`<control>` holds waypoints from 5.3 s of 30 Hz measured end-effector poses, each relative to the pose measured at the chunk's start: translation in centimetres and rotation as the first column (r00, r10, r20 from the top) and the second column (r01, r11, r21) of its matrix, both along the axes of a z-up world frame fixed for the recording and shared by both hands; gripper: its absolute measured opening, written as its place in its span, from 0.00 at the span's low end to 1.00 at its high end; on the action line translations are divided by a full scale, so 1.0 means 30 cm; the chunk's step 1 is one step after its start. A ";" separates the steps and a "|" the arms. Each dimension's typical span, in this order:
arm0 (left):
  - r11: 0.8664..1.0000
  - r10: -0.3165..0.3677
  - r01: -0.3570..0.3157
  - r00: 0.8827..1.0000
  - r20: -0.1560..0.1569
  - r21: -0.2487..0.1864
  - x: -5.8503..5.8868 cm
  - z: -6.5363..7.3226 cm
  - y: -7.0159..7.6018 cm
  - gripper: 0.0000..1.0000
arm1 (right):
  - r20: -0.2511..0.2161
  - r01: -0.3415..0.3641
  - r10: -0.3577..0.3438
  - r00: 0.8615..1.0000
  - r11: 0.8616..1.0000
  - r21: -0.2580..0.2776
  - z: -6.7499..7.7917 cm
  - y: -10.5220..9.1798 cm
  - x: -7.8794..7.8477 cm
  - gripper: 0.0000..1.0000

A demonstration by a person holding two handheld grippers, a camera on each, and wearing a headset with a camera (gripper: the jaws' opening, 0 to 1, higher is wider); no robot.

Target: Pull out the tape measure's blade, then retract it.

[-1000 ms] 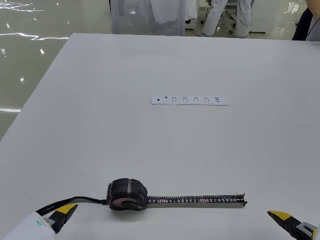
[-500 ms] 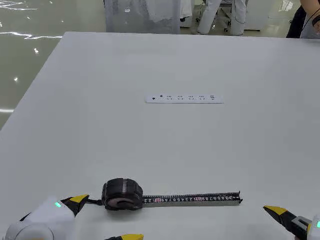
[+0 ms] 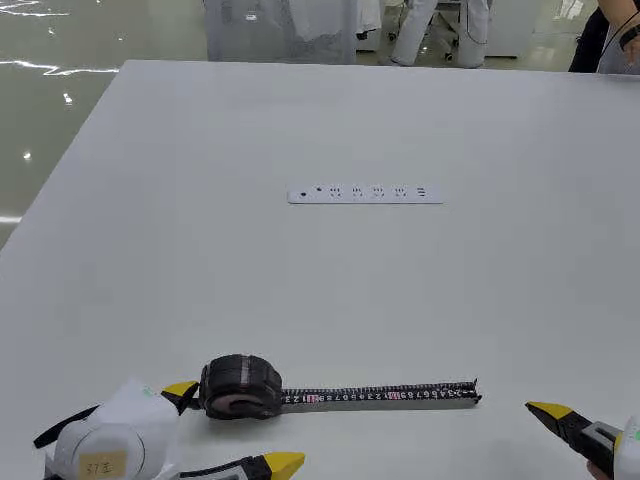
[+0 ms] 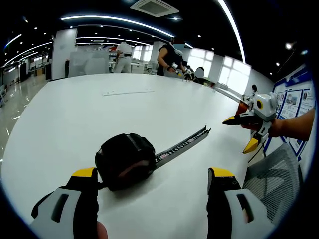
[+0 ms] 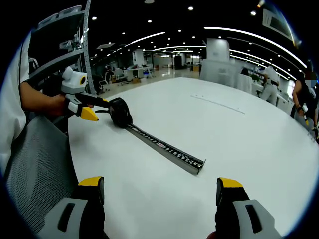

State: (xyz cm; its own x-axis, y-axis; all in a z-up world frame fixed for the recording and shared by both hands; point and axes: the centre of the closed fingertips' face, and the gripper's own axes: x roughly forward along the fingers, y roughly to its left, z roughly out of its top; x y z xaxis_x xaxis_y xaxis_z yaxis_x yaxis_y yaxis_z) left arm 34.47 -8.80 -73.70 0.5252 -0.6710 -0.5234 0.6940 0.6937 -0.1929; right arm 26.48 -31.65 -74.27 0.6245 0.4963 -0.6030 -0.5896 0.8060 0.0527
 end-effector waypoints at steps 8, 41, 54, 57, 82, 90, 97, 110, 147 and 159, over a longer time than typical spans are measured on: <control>0.998 0.070 -0.070 0.997 -0.014 -0.002 0.024 -0.006 0.001 0.83 | -0.022 -0.025 0.025 0.999 1.000 -0.004 -0.006 0.003 0.013 0.86; 0.929 0.366 -0.365 0.930 -0.022 0.059 0.126 -0.051 0.003 0.70 | -0.116 -0.312 0.293 0.949 0.926 -0.211 -0.065 -0.104 0.177 0.39; 0.907 0.419 -0.416 0.907 -0.032 0.069 0.147 -0.073 0.019 0.65 | -0.174 -0.416 0.382 0.908 0.875 -0.248 -0.105 -0.106 0.214 0.31; 0.898 0.439 -0.436 0.898 -0.043 0.058 0.152 -0.076 0.022 0.65 | -0.180 -0.430 0.395 0.901 0.868 -0.250 -0.114 -0.106 0.223 0.30; 0.877 0.480 -0.477 0.874 -0.075 0.052 0.166 -0.088 0.034 0.61 | -0.277 -0.562 0.498 0.822 0.788 -0.251 -0.168 -0.096 0.241 0.17; 0.873 0.488 -0.485 0.869 -0.081 0.048 0.165 -0.087 0.034 0.61 | -0.271 -0.573 0.510 0.816 0.777 -0.263 -0.168 -0.094 0.239 0.13; 0.869 0.494 -0.493 0.865 -0.091 0.041 0.168 -0.084 0.034 0.61 | -0.272 -0.571 0.508 0.817 0.777 -0.267 -0.167 -0.094 0.239 0.13; 0.874 0.485 -0.481 0.869 -0.100 0.061 0.166 -0.089 0.037 0.58 | -0.258 -0.585 0.527 0.810 0.760 -0.284 -0.169 -0.082 0.240 0.12; 0.872 0.486 -0.489 0.863 -0.141 0.017 0.166 -0.090 0.041 0.57 | -0.220 -0.615 0.576 0.787 0.755 -0.226 -0.154 0.122 0.285 0.11; 0.872 0.485 -0.489 0.862 -0.151 0.008 0.167 -0.088 0.042 0.58 | -0.211 -0.614 0.579 0.788 0.765 -0.193 -0.150 0.187 0.294 0.11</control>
State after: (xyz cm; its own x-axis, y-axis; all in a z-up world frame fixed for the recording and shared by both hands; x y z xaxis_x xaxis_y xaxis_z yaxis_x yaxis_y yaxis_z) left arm 39.47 -7.55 -76.35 0.7099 -0.3659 -0.6018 0.2324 0.9283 -0.2902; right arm 35.31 -26.06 -78.76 0.1568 0.5716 -0.8054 -0.9568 0.2902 0.0197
